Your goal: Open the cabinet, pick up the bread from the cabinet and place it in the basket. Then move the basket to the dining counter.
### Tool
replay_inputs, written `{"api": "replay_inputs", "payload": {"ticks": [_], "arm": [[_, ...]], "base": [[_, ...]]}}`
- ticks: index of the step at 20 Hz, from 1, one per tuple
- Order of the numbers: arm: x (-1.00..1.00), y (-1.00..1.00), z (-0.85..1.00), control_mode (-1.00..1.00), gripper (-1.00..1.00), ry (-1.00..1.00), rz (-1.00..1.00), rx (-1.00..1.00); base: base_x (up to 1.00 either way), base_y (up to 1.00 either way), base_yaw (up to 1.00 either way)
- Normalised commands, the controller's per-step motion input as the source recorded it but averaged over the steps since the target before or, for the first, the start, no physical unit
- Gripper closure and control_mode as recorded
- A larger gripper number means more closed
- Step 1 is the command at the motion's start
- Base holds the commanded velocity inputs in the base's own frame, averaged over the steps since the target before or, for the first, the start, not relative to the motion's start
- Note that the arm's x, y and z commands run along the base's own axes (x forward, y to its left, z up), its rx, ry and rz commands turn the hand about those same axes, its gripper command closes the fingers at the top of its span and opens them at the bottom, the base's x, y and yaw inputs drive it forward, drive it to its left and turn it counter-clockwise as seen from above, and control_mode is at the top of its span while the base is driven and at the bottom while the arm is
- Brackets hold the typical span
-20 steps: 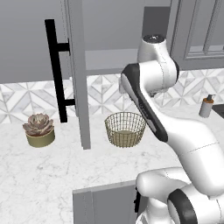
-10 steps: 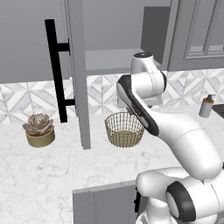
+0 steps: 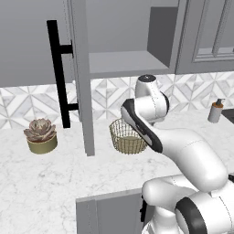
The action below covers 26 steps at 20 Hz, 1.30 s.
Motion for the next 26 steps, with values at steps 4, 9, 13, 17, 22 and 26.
{"api": "replay_inputs", "payload": {"ticks": [4, 9, 13, 17, 22, 26], "arm": [[0.55, 0.0, -0.08, -1.0, 1.0, 0.0, 0.0, 0.0], [0.31, 0.0, -0.17, -1.0, 1.0, 0.0, 0.0, 0.0], [0.08, 0.0, -0.51, -1.0, 1.0, 0.0, 0.0, 0.0], [0.03, 0.0, -0.32, -1.0, 1.0, 0.0, 0.0, 0.0], [0.22, 0.0, -0.07, -1.0, 1.0, 0.0, 0.0, 0.0], [0.25, 0.0, -0.23, -1.0, 1.0, 0.0, 0.0, 0.0]], "base": [[0.0, 0.0, 0.0], [0.0, 0.0, 0.0], [0.0, 0.0, 0.0], [0.0, 0.0, 0.0], [0.0, 0.0, 0.0], [0.0, 0.0, 0.0]]}}
